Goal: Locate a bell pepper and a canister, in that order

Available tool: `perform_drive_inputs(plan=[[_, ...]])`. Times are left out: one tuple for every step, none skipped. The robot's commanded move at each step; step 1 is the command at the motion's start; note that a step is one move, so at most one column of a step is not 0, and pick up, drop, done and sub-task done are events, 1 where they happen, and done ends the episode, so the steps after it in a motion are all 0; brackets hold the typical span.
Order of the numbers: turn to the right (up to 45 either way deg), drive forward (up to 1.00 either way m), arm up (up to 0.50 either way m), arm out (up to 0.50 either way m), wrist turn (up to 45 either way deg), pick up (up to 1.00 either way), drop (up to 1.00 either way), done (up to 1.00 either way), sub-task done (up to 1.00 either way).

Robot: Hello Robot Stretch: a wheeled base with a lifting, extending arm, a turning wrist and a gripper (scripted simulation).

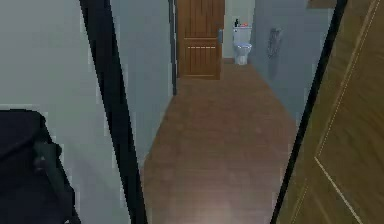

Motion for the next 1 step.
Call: perform_drive_inputs(plan=[[0.0,1.00,0.00,0.00,0.0,0.00,0.00,0.00,0.00]])
